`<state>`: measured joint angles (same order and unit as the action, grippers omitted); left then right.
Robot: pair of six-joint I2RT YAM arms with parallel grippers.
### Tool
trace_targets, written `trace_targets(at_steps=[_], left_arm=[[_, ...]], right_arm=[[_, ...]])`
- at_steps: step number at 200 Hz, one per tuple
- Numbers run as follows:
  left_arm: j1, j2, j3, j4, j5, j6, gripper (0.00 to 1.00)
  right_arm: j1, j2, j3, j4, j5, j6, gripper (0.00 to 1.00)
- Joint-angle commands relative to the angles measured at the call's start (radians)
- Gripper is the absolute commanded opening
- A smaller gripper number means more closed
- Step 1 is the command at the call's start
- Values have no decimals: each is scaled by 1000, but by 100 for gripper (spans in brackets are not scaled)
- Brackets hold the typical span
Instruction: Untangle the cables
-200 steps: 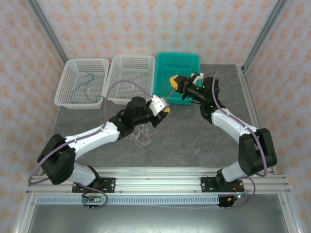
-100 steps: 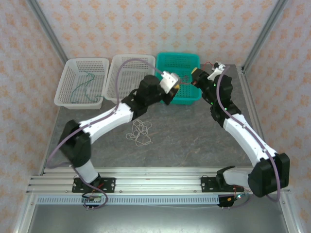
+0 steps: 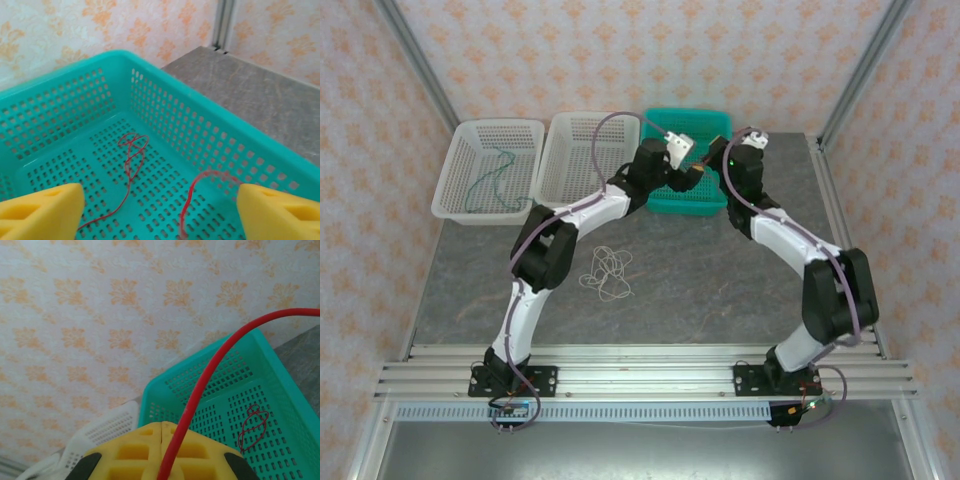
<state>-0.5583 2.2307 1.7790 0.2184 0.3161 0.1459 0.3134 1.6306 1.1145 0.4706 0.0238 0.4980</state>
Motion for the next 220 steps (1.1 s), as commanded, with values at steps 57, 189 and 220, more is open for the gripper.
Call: trace_targets(at_steps=[57,189,220], left_arm=[[-7,-396,-296,214,126,-161,100],[29,-960,-557,-601,-437,-509,100],[57,-981,-616,-734,-459,-669,100]], right_arm=[[4,413,450,-215,36,89,0],[31,697,1221,-1017,-158,42,97],[78,555,1043,-980,-168,-70,97]])
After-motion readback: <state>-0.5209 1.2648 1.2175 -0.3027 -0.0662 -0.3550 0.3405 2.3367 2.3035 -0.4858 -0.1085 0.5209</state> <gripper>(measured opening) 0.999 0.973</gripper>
